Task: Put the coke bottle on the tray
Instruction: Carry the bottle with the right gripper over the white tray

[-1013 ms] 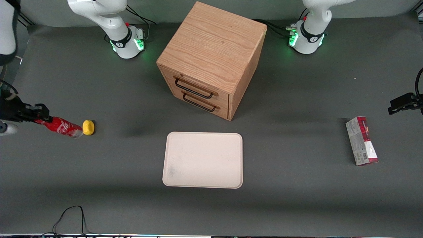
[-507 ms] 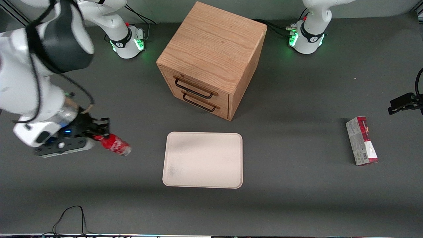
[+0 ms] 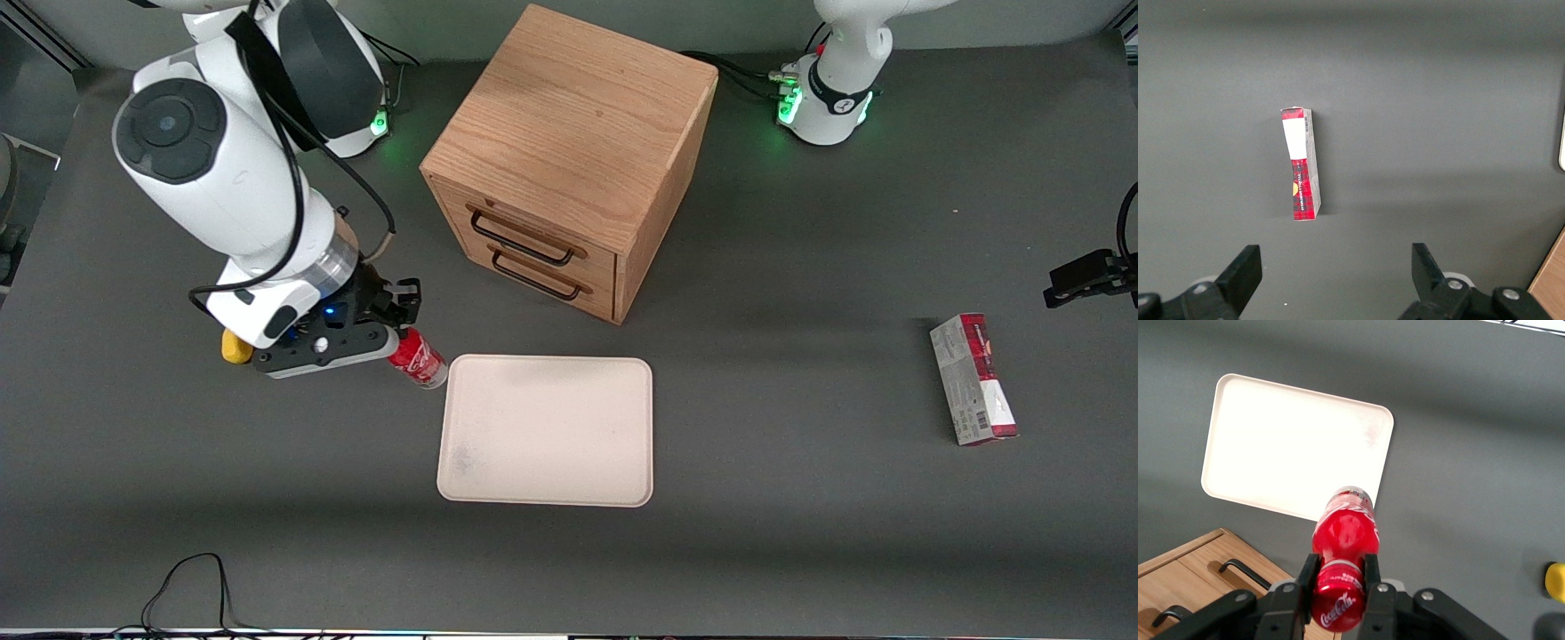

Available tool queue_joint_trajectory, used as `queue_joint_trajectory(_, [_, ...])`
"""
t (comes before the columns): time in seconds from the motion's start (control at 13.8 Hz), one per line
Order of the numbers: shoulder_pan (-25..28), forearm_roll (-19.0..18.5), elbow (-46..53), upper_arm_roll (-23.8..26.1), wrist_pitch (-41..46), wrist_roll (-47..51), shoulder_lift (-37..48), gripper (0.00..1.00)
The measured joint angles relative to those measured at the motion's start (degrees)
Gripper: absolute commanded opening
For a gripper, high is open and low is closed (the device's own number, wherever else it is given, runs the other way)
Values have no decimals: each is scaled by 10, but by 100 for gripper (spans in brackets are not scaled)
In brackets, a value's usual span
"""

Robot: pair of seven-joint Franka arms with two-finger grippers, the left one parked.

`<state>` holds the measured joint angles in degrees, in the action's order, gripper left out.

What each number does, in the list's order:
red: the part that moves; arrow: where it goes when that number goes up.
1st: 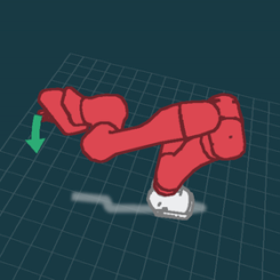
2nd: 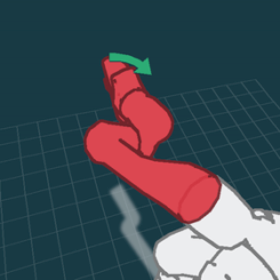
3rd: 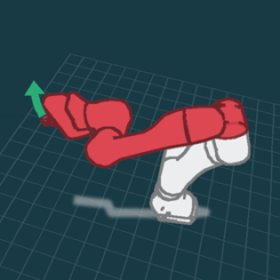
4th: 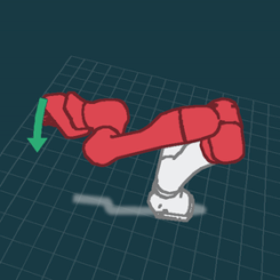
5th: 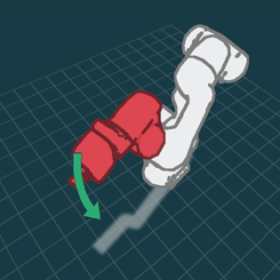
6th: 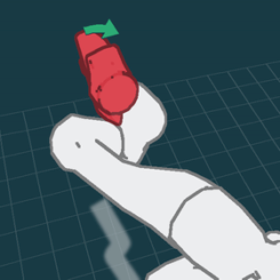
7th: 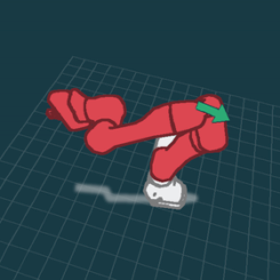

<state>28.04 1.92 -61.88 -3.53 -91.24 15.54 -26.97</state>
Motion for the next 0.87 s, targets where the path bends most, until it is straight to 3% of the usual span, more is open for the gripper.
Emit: queue_joint_trajectory(0.87, [-9, 0, 23, -5, -179, 0, -220, 0])
